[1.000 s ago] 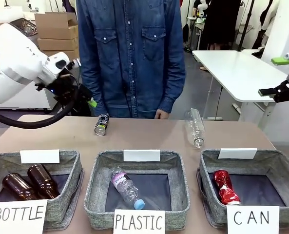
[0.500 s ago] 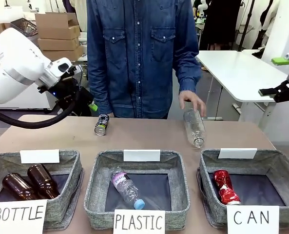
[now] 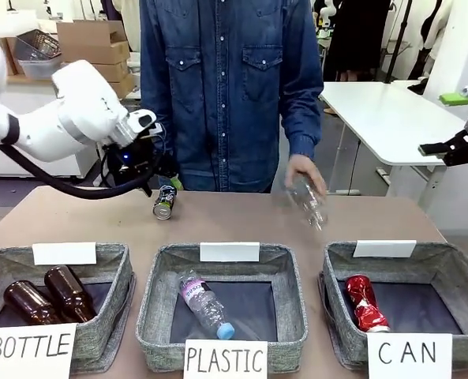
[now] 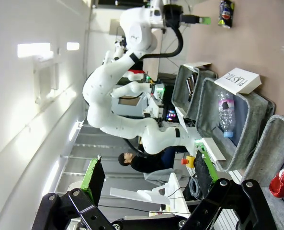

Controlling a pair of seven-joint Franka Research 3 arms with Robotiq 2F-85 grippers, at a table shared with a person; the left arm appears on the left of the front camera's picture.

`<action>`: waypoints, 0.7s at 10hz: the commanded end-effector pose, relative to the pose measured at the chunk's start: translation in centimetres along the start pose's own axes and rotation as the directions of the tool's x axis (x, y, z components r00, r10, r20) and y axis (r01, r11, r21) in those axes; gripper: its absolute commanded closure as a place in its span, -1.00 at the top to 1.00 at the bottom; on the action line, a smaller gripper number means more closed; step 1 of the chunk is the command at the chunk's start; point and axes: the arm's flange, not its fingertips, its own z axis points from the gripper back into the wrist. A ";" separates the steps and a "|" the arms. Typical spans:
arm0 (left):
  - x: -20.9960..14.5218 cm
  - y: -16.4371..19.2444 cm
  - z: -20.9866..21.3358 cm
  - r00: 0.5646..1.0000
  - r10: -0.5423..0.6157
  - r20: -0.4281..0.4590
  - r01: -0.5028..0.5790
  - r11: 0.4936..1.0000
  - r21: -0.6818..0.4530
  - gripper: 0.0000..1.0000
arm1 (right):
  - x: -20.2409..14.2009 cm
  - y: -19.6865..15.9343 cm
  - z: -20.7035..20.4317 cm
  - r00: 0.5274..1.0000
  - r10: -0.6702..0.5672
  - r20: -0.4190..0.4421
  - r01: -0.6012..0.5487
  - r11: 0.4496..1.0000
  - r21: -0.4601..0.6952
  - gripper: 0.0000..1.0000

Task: Sort the can waste into the basket.
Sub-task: Pick up the can waste from the table and place it in the right Fabric basket.

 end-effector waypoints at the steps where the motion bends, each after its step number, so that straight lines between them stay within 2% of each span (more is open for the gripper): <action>1: 2.2 0.1 -1.8 0.998 0.061 -0.031 -0.057 0.991 0.120 1.00 | -0.1 0.0 0.1 0.999 0.029 -0.014 -0.030 1.000 -0.007 1.00; 4: 2.9 1.4 -4.1 0.993 0.111 0.045 -0.118 0.968 0.221 1.00 | -0.1 0.0 0.1 0.999 0.029 -0.014 -0.030 1.000 -0.007 1.00; 5: 2.6 2.1 -3.8 0.994 0.093 -0.051 -0.087 0.991 0.101 1.00 | -0.1 0.0 0.1 0.999 0.029 -0.014 -0.030 1.000 -0.007 1.00; 7: 2.3 3.8 -4.1 0.990 0.141 -0.031 -0.137 0.986 0.099 1.00 | -0.1 0.0 0.1 0.999 0.029 -0.014 -0.030 1.000 -0.007 1.00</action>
